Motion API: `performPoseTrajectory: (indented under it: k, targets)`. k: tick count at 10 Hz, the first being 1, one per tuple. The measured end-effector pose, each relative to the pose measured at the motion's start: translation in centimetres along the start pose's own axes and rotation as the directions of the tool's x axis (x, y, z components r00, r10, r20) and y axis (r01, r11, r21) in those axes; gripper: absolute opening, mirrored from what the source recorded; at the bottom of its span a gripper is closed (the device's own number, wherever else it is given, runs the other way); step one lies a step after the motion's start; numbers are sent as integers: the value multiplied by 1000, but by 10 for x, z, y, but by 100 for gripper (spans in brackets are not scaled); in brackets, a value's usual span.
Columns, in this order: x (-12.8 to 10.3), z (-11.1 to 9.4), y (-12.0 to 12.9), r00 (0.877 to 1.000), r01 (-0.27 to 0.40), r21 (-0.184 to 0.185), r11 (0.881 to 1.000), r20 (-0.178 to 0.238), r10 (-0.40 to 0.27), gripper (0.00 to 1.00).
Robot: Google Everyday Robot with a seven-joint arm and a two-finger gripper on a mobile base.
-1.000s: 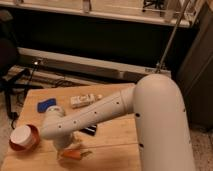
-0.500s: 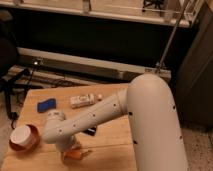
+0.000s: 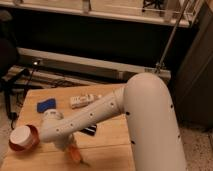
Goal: Place the pepper on the white sponge
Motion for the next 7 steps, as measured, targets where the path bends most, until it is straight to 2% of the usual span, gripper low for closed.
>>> performPoseTrajectory:
  k: [2,4,6,7]
  targets:
    - [4,-7,4,999,-32,-17,999,0,32,0]
    - [18,-15,18,993,-118,-24,993,-7,118,0]
    - [56,-38,43,972,-233,4,973,-43,233,0]
    - [82,-56,58,959,-274,27,961,-69,275,0]
